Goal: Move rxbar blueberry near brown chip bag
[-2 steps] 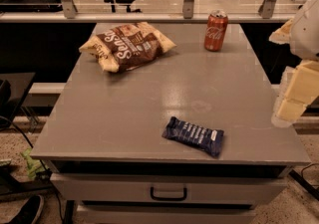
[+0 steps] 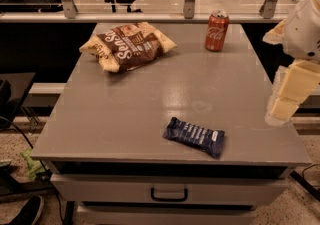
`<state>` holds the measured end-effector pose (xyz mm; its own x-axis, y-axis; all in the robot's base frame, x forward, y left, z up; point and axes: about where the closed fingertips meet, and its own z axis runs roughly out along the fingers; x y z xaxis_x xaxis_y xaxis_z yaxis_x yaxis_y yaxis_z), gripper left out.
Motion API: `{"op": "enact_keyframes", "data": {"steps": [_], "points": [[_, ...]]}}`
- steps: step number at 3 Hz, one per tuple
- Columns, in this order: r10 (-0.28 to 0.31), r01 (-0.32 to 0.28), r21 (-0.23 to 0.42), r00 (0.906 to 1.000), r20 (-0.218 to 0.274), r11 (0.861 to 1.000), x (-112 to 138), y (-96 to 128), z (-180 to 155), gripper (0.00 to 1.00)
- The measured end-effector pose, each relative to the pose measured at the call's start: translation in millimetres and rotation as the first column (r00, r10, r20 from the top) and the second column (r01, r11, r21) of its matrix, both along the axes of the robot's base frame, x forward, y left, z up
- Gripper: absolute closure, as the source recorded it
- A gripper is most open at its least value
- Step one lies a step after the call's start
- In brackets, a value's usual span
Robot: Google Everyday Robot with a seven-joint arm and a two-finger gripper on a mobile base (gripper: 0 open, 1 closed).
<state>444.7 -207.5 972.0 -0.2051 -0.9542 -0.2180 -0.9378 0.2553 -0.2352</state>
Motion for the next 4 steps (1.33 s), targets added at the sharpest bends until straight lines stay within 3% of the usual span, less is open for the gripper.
{"op": "enact_keyframes", "data": {"steps": [1,4], "points": [[0.053,-0.052,0.032,0.9981,-0.033,0.998,9.0,29.8,-23.9,0.0],[0.025,-0.02,0.055,0.9964,-0.082,0.998,9.6,84.5,-94.0,0.0]]}}
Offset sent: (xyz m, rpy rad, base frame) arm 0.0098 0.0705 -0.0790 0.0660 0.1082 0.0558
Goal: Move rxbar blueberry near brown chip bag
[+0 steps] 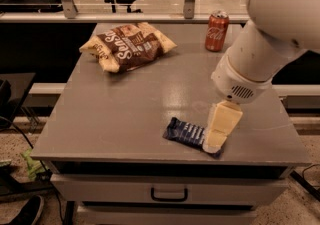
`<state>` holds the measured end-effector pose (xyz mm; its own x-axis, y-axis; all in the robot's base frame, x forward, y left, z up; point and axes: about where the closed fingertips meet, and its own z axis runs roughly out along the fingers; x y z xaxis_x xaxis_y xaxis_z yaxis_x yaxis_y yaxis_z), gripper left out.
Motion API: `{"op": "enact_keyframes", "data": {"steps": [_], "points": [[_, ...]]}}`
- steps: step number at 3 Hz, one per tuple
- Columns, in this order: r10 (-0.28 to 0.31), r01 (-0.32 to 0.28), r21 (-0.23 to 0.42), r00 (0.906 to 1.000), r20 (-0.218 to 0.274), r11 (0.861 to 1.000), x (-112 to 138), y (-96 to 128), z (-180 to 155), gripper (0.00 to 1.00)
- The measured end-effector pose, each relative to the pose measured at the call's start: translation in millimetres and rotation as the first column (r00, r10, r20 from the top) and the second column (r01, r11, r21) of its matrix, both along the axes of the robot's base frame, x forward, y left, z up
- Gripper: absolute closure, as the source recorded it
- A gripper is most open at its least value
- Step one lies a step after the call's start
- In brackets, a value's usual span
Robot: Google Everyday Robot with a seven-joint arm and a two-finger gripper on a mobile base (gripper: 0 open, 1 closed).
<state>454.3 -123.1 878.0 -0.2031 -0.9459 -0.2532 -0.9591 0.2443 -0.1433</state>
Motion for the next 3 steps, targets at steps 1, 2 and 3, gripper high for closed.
{"op": "enact_keyframes", "data": {"steps": [1,2,3], "points": [[-0.005,0.004,-0.033,0.9998,-0.02,0.999,-1.6,15.2,-19.4,0.0],[-0.007,0.004,-0.066,0.9991,-0.041,0.998,-5.2,24.5,-34.4,0.0],[-0.008,0.003,-0.091,0.9987,-0.05,0.996,-8.5,29.7,-42.1,0.15]]}}
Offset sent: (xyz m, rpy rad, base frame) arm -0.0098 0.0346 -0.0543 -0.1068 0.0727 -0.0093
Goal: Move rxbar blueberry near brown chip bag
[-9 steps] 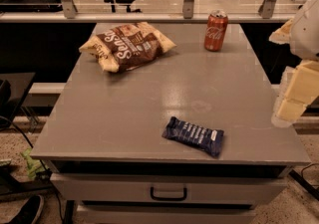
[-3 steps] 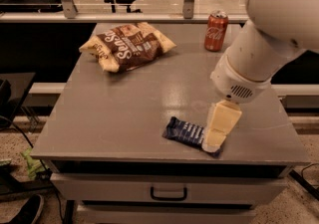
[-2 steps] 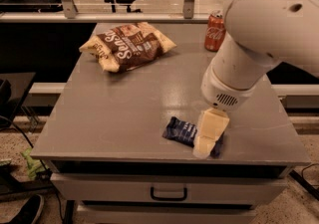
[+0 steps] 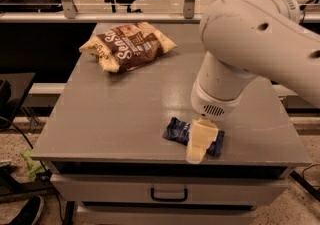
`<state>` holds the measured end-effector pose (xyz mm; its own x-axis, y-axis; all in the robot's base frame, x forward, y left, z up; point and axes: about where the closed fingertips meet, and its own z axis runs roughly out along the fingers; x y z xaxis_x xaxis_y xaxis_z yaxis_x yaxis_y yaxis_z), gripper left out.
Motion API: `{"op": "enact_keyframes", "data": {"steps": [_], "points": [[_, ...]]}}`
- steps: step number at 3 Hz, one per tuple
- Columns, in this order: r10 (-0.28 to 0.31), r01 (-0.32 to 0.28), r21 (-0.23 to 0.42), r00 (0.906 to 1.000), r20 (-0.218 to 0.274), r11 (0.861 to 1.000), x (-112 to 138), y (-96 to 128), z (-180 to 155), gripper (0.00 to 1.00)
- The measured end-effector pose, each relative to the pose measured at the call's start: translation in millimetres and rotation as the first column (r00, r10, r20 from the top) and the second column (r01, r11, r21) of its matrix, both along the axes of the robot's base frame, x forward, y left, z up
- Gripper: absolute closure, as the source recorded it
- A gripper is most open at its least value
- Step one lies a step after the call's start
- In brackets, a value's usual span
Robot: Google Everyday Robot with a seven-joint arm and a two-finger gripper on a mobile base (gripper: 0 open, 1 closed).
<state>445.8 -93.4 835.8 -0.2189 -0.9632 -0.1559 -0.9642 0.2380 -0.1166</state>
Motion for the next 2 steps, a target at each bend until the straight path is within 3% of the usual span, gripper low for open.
{"op": "enact_keyframes", "data": {"steps": [2], "points": [[0.003,-0.003,-0.023,0.9999,-0.011,1.0,-2.3,4.2,-6.5,0.62]]}}
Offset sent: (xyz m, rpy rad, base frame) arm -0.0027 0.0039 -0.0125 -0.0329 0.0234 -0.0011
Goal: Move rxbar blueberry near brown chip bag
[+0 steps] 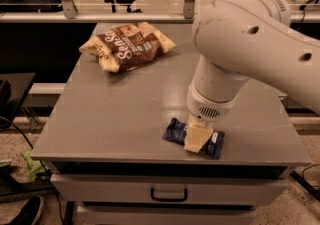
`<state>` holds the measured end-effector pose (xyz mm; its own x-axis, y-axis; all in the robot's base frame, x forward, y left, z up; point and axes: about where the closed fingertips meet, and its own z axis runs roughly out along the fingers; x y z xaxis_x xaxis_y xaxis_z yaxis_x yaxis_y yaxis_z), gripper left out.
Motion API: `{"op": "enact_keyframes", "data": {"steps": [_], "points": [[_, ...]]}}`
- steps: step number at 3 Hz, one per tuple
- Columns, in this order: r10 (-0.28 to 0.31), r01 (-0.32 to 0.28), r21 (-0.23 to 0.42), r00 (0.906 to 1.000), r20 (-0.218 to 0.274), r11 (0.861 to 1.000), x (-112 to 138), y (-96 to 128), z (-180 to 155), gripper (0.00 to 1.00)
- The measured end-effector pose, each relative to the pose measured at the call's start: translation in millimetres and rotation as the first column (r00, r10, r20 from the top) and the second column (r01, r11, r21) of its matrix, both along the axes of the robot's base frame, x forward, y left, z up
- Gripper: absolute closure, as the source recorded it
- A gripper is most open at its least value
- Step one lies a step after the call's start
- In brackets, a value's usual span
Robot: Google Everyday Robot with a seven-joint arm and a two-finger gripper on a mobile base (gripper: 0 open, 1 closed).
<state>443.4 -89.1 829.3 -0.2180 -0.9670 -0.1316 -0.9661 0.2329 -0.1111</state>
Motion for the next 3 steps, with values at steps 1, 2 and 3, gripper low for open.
{"op": "enact_keyframes", "data": {"steps": [1,2,3], "points": [[0.0,0.0,0.0,1.0,0.0,1.0,0.0,0.0,2.0,0.85],[0.001,-0.001,-0.001,1.0,0.001,1.0,0.0,0.6,2.4,1.0],[0.008,-0.008,0.001,0.9999,0.009,1.0,4.9,3.6,7.4,1.0]]}}
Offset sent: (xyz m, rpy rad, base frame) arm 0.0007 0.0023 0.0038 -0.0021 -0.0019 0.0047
